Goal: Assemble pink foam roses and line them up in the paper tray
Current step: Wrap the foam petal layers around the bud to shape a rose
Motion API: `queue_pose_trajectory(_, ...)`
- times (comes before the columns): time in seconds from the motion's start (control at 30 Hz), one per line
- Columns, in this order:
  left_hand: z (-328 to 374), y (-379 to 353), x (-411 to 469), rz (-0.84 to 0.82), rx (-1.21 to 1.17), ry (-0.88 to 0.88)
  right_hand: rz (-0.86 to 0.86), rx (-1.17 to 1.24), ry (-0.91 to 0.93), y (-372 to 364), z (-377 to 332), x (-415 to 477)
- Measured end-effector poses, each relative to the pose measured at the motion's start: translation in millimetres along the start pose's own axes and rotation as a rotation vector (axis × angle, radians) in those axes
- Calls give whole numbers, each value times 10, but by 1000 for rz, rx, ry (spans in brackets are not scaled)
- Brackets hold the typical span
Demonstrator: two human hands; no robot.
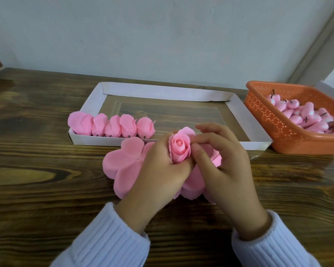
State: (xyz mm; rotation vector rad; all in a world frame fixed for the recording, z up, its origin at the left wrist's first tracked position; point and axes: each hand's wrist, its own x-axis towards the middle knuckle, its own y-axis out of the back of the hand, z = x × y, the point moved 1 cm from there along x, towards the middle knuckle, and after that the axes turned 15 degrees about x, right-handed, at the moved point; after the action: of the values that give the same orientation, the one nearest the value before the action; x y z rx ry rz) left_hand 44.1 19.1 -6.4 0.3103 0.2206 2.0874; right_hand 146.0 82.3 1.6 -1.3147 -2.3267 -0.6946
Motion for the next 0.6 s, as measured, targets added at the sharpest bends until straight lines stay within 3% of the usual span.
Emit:
queue_pose_trajectory(0.13, -11, 15, 3, 33, -20, -5, 125, 165, -1, 38, -28, 4)
queue_pose_trajectory(0.23, -25, 21, 9, 45, -66, 17, 93, 236, -40, 14, -38, 3)
queue_pose_trajectory(0.37, -27, 14, 13, 0, -84, 5, 15, 166, 23, -35, -43, -28)
queue_pose_trajectory(0.6, -10, 2, -11, -39, 53, -78, 82, 148, 90, -13, -57, -17)
